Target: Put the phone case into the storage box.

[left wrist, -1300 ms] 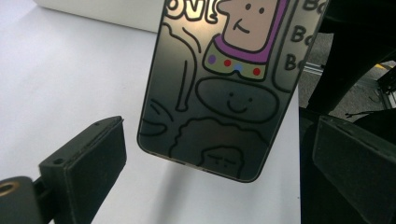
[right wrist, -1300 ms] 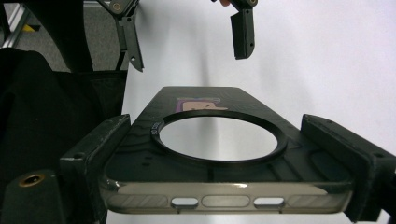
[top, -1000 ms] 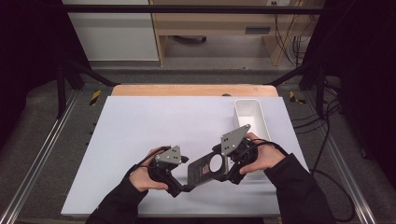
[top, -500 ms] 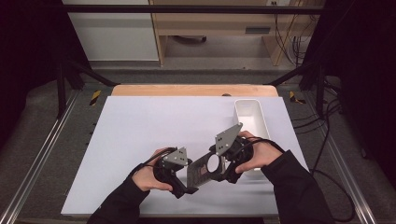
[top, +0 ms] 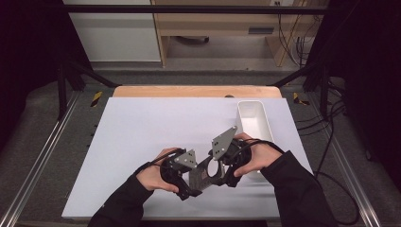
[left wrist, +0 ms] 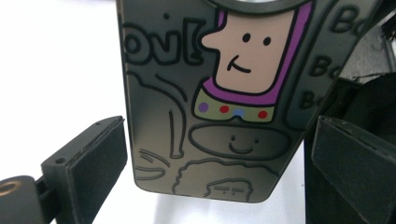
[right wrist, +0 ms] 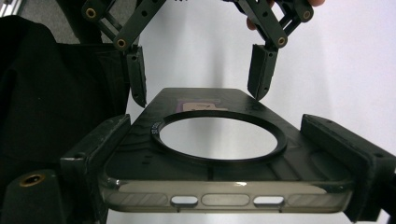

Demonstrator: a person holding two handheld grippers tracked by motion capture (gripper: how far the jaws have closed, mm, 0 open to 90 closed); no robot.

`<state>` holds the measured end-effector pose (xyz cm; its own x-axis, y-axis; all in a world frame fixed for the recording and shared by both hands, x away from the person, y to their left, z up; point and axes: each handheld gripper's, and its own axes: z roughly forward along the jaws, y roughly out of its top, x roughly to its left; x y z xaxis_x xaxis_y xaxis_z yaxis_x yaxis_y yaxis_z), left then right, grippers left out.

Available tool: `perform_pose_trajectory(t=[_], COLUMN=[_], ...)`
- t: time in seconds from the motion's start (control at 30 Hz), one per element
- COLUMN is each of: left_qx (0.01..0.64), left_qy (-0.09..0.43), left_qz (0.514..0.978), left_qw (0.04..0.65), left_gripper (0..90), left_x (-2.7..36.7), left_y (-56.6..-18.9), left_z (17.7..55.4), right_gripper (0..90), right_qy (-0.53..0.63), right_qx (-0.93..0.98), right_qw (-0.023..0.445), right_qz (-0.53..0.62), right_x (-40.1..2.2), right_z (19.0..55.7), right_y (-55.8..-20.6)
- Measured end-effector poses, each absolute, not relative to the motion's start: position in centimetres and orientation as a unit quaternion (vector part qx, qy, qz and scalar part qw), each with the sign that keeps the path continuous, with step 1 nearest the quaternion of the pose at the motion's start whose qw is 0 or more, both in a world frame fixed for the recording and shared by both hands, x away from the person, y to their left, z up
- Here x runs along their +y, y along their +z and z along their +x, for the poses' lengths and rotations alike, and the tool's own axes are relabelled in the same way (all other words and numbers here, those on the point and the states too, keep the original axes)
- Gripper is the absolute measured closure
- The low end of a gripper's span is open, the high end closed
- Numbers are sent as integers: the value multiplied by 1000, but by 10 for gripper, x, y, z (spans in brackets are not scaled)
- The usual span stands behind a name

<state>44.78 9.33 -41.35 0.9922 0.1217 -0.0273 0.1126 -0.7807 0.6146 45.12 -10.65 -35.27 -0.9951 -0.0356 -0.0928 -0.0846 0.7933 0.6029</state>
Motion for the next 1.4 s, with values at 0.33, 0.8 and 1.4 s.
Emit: perform_pose_trajectory(t=[0.33,0.8,1.4], left_qx=[56,52,32], left_qy=[7,7,27], left_qz=[953,963,968], left_qw=[296,266,248], left_gripper=[29,44,109], left_x=[84,82,78], left_y=[-417,-424,-427], left_z=[450,453,450], right_gripper=[120,120,120], right_qy=[309,302,298], right_qx=[950,952,953], right_qw=[39,39,37], right_qz=[-38,-39,-39], right_x=[-99,-93,-90], right_z=[451,452,451], right_y=[-351,-349,-349])
